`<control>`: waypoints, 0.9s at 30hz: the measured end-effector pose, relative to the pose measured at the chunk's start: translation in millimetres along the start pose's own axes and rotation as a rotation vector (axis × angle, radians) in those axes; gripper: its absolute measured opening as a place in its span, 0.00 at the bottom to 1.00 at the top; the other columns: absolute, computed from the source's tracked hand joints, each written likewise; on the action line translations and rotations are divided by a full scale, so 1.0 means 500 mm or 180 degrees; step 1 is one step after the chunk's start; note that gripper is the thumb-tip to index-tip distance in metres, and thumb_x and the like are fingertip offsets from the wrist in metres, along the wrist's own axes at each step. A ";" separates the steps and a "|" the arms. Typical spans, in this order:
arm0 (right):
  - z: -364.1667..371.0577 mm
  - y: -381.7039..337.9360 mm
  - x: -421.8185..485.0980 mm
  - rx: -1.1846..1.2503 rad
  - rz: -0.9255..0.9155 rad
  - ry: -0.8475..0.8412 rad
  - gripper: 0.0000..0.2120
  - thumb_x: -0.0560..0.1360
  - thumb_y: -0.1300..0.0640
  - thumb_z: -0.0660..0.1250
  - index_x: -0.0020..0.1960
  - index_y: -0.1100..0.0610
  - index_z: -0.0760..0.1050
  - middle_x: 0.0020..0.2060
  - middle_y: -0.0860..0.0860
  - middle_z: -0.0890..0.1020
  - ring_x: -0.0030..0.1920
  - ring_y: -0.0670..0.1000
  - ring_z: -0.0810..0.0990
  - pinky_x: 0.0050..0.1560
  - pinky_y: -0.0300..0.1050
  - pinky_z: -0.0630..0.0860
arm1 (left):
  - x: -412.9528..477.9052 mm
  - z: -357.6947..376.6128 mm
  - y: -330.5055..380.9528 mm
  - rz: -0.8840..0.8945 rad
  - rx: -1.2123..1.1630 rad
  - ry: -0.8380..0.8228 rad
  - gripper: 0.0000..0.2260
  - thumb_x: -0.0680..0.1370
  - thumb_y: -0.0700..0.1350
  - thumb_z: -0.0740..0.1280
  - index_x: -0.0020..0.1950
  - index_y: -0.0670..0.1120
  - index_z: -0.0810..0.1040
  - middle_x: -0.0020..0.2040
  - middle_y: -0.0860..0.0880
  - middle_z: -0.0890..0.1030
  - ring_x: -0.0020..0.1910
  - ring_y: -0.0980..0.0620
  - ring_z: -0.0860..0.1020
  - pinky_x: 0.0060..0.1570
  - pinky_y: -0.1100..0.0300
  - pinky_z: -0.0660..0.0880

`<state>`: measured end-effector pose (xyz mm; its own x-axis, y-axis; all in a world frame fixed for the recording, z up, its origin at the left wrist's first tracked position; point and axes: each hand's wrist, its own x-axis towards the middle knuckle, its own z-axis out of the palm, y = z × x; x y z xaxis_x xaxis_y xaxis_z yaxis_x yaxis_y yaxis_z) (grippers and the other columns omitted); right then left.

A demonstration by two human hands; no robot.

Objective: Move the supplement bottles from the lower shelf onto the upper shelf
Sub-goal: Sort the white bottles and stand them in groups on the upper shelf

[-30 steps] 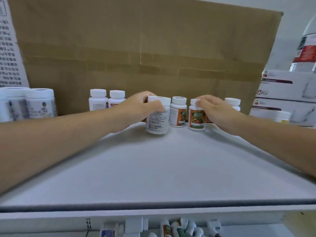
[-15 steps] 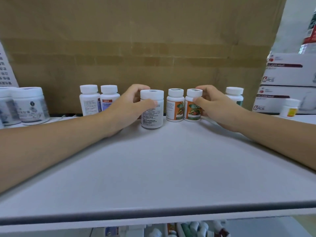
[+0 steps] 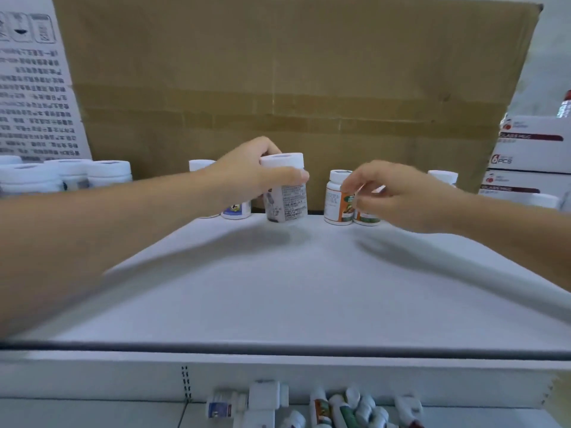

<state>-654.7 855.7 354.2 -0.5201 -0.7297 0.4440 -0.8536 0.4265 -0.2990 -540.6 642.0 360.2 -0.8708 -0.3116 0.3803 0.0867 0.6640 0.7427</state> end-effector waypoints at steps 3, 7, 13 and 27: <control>0.020 -0.052 -0.023 -0.0403 -0.0072 -0.0771 0.14 0.78 0.49 0.63 0.63 0.42 0.73 0.52 0.37 0.75 0.51 0.35 0.73 0.57 0.39 0.72 | -0.033 -0.063 0.009 0.0003 0.0152 0.0077 0.28 0.61 0.61 0.73 0.53 0.48 0.74 0.51 0.46 0.81 0.45 0.50 0.78 0.46 0.50 0.77; 0.054 -0.130 -0.041 -0.0482 -0.0142 -0.1095 0.18 0.78 0.44 0.61 0.68 0.38 0.68 0.60 0.38 0.71 0.60 0.41 0.71 0.52 0.30 0.67 | -0.080 -0.138 -0.019 0.0128 0.0231 0.0405 0.25 0.62 0.63 0.69 0.52 0.50 0.75 0.43 0.53 0.79 0.39 0.53 0.75 0.36 0.57 0.70; 0.111 -0.214 -0.014 -0.0451 -0.0428 -0.1226 0.21 0.79 0.45 0.60 0.71 0.42 0.67 0.71 0.39 0.68 0.69 0.41 0.66 0.67 0.36 0.61 | -0.113 -0.201 -0.056 0.0189 0.0235 0.0616 0.19 0.70 0.59 0.64 0.51 0.47 0.79 0.32 0.62 0.79 0.35 0.57 0.73 0.35 0.59 0.67; 0.212 -0.317 0.066 -0.0327 -0.0728 -0.1315 0.22 0.81 0.47 0.59 0.74 0.46 0.64 0.72 0.42 0.67 0.71 0.42 0.64 0.66 0.33 0.57 | -0.118 -0.292 -0.108 0.0353 0.1278 0.0528 0.15 0.73 0.60 0.65 0.49 0.49 0.75 0.37 0.55 0.77 0.35 0.56 0.75 0.33 0.58 0.68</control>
<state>-533.6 707.6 326.6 -0.2815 -0.9532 0.1098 -0.9540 0.2658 -0.1385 -423.5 525.4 378.2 -0.7746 -0.3067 0.5531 -0.0481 0.9006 0.4319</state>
